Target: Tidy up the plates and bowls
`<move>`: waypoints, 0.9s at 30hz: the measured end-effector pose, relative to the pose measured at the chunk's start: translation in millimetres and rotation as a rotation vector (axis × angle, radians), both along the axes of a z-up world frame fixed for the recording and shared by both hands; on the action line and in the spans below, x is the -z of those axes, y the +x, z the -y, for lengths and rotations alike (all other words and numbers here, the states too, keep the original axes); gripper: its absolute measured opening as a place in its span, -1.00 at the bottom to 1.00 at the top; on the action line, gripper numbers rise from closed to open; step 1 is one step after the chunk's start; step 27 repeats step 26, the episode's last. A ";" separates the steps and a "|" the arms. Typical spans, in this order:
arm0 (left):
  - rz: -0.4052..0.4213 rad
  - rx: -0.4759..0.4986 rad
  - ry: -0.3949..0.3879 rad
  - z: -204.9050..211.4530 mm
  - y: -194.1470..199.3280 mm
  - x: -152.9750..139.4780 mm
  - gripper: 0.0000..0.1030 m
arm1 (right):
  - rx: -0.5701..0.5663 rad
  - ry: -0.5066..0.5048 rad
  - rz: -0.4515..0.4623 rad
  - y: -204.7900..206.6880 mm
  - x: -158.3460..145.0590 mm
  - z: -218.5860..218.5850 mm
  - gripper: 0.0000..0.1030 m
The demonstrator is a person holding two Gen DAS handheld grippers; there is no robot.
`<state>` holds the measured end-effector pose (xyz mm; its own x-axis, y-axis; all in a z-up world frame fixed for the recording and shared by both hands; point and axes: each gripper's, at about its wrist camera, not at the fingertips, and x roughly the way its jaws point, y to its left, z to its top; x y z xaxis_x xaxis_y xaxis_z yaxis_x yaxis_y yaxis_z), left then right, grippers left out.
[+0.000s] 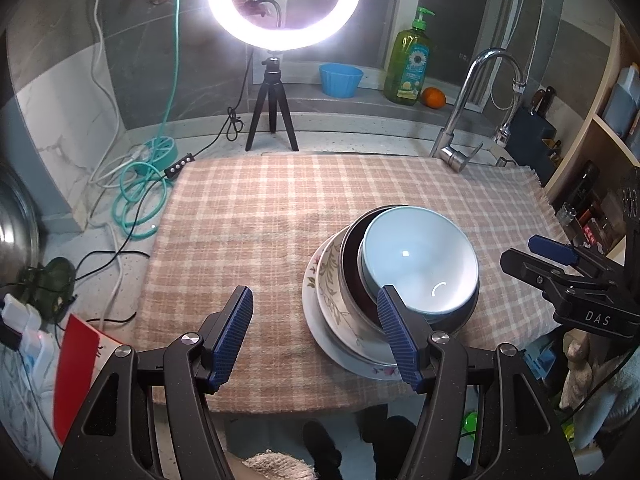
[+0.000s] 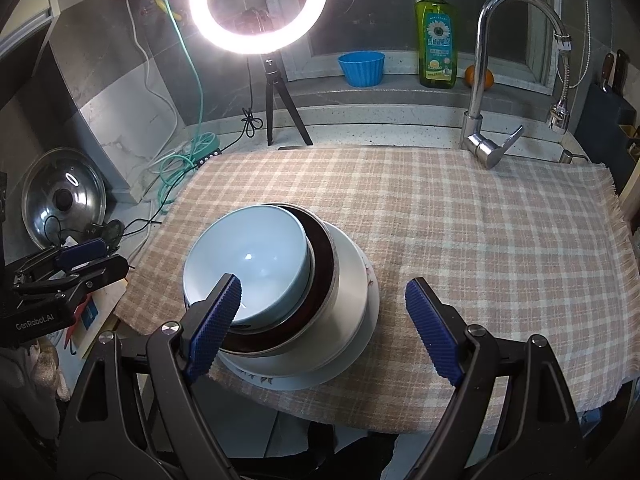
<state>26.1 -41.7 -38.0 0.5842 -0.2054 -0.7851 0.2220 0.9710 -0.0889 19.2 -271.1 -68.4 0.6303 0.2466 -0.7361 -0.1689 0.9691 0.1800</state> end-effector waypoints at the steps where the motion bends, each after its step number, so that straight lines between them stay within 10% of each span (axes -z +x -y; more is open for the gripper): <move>1: 0.000 0.000 -0.002 0.0 -0.1 -0.2 0.25 | 0.000 -0.001 0.000 0.0 -0.1 -0.1 0.68; 27: 0.011 0.007 0.001 0.7 4.6 -0.6 0.25 | 0.009 -0.006 -0.006 2.4 0.0 3.1 0.68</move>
